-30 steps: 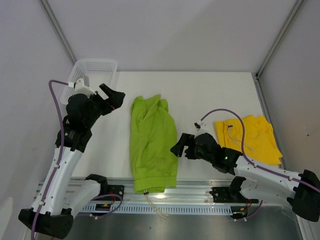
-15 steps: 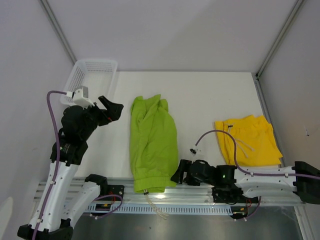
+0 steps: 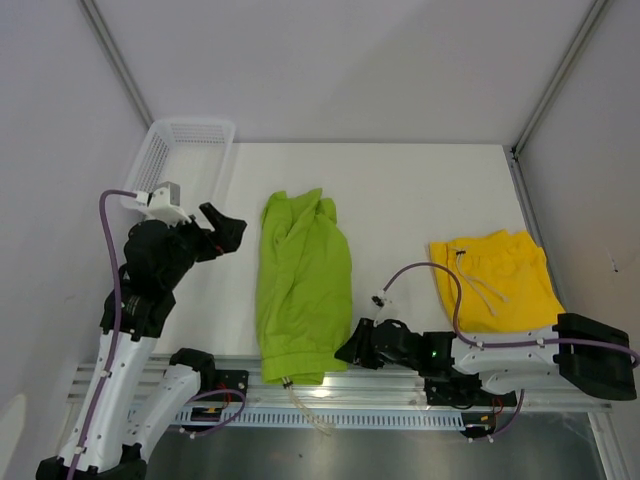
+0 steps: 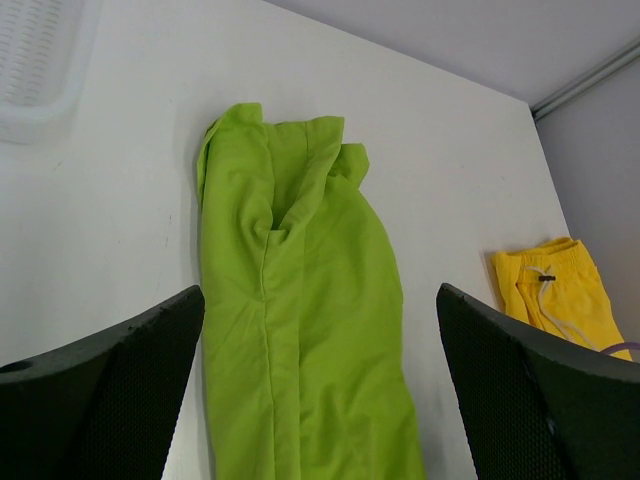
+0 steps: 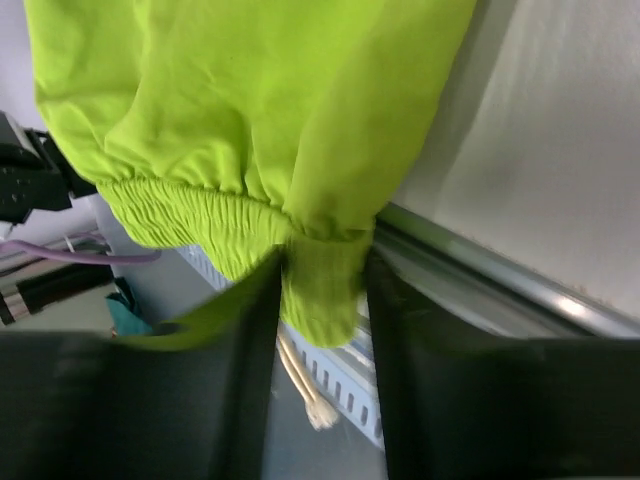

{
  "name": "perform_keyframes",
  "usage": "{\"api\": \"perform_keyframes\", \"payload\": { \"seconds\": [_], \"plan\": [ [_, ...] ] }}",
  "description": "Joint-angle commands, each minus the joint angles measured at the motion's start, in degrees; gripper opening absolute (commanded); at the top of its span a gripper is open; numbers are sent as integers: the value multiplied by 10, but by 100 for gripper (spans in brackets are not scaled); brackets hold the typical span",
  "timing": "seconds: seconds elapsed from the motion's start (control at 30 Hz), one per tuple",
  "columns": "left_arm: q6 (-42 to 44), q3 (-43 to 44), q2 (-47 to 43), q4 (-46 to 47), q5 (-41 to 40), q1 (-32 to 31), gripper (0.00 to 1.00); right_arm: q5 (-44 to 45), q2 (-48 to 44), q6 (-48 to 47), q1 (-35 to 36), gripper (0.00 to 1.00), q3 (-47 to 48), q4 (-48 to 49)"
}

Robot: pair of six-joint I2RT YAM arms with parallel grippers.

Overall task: Fold and stack the shorts
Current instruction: Flatten the shorts out

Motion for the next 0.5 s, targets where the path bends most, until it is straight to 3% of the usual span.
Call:
{"api": "perform_keyframes", "payload": {
  "seconds": [0.0, 0.03, 0.1, 0.23, 0.3, 0.47],
  "plan": [
    [12, -14, -7, 0, 17, -3, 99, -13, 15, -3, -19, 31, 6, 77],
    [14, -17, -6, 1, 36, -3, 99, -16, 16, -9, -25, 15, 10, 72],
    [16, -18, -5, 2, 56, -3, 99, -1, 5, -30, -30, 1, 41, 17],
    [38, -36, -13, 19, 94, -28, 98, 42, -21, -86, -40, 0, 121, -98],
    [51, -46, -19, 28, 85, -76, 98, 53, -23, -122, -54, 0, 174, -139],
    [54, -81, -42, 60, 39, -190, 98, -19, 26, -179, -139, 0, 277, -184]
  ]
}}
